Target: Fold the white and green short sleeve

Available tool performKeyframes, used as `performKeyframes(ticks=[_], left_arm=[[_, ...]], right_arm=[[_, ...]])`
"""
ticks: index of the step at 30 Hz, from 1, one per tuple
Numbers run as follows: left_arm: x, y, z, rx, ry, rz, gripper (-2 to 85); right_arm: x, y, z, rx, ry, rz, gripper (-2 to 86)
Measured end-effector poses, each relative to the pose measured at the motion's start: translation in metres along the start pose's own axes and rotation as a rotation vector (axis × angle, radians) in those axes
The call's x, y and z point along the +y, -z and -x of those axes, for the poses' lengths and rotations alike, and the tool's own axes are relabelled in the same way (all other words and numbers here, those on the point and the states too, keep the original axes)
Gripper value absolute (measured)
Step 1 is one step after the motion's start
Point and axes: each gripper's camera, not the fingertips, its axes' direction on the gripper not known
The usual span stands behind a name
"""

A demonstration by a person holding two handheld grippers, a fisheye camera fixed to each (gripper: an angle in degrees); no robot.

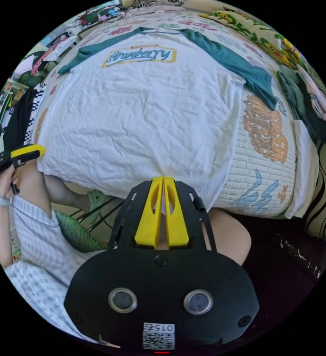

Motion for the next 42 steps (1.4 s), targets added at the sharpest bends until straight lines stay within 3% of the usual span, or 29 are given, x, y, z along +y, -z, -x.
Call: performKeyframes(ticks=[10, 15, 19, 24, 26, 28, 31, 34, 38, 42], left_arm=[[0.028, -0.101, -0.025, -0.146, -0.082, 0.02, 6.6], [0.036, -0.141, -0.02, -0.125, -0.057, 0.061, 6.7], [0.048, -0.16, -0.005, -0.073, 0.014, 0.084, 7.5], [0.06, -0.13, -0.015, -0.314, 0.011, -0.042, 9.3], [0.03, -0.107, -0.053, -0.449, -0.139, -0.132, 9.7], [-0.007, -0.091, -0.093, -0.469, -0.269, -0.229, 9.9], [-0.089, -0.077, -0.169, -0.39, -0.463, -0.368, 10.2], [-0.178, -0.076, -0.249, -0.174, -0.613, -0.43, 10.2], [-0.298, -0.117, -0.34, 0.085, -0.683, -0.333, 10.2], [-0.36, -0.168, -0.392, 0.096, -0.663, -0.268, 10.6]], right_arm=[[0.027, 0.012, 0.024, 0.11, -0.1, -0.117, -0.5], [0.035, 0.024, 0.026, 0.14, -0.071, -0.141, -0.7], [0.041, 0.049, 0.005, 0.036, -0.121, -0.14, -0.9], [0.063, 0.104, -0.047, 0.007, -0.231, -0.332, -1.0], [0.064, 0.124, -0.086, 0.011, -0.316, -0.405, -0.8], [0.059, 0.136, -0.117, -0.022, -0.372, -0.456, -0.6], [0.042, 0.15, -0.167, -0.087, -0.449, -0.518, 0.9], [0.027, 0.163, -0.211, -0.188, -0.513, -0.621, 3.6], [0.006, 0.168, -0.261, -0.277, -0.568, -0.69, 5.1], [-0.023, 0.152, -0.29, -0.305, -0.562, -0.611, 6.3]])
